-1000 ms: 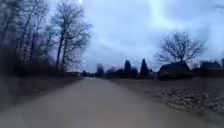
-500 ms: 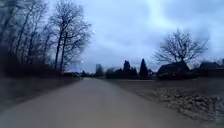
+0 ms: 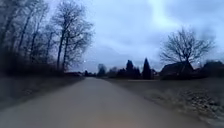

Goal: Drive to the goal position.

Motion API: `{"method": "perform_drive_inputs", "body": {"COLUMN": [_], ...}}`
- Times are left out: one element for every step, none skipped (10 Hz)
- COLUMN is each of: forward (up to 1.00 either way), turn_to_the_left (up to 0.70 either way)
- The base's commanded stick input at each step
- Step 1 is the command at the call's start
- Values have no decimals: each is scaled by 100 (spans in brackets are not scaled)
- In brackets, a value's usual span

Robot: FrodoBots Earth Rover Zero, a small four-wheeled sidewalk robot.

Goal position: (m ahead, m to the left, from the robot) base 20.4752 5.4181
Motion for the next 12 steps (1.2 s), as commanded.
{"method": "perform_drive_inputs", "body": {"forward": [100,100,100,100,100,100,100,100,100,100,100,100], "turn_to_the_left": [44,35,4,4,4,4,4,4,4,4,28,44]}}
